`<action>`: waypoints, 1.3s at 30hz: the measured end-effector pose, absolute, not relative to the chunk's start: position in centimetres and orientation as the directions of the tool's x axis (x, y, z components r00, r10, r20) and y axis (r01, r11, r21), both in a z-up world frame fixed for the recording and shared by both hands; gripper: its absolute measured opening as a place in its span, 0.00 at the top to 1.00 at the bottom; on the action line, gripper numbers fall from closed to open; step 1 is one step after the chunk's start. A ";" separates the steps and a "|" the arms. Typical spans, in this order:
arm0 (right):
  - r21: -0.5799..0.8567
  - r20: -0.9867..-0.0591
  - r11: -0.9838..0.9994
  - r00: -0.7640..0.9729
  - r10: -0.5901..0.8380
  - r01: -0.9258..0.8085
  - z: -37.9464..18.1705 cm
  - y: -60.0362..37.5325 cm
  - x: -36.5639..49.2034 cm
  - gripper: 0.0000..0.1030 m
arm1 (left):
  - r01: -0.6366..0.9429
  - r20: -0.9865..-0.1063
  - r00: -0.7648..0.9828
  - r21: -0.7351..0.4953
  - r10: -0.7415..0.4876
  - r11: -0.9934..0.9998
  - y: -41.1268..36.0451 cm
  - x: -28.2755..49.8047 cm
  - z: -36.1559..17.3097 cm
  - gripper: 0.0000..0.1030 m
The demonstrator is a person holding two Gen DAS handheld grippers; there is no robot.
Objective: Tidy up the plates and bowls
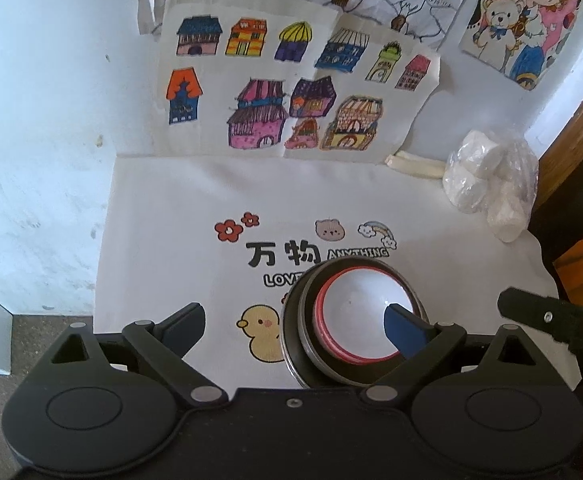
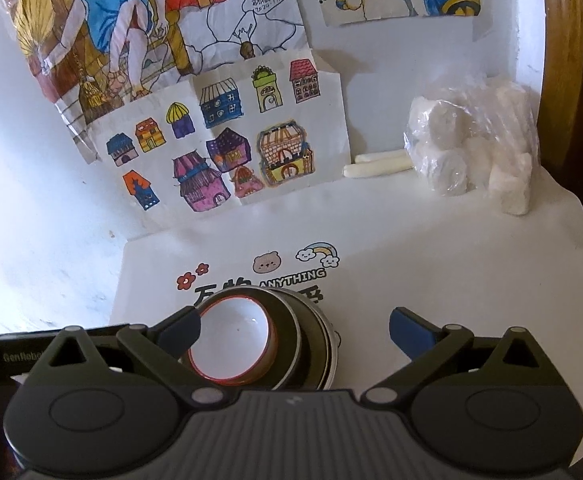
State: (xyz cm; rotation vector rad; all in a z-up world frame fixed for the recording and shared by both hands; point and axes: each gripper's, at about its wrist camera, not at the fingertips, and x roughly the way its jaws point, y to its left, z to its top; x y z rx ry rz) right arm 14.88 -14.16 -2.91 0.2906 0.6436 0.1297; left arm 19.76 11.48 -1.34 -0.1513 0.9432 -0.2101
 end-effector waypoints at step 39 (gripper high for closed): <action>0.325 -0.462 0.941 0.852 0.246 -0.095 -1.9 -15.6 6.3 0.00 | 0.092 -0.702 0.690 -0.158 -0.177 0.983 10.3 11.7 2.2 0.01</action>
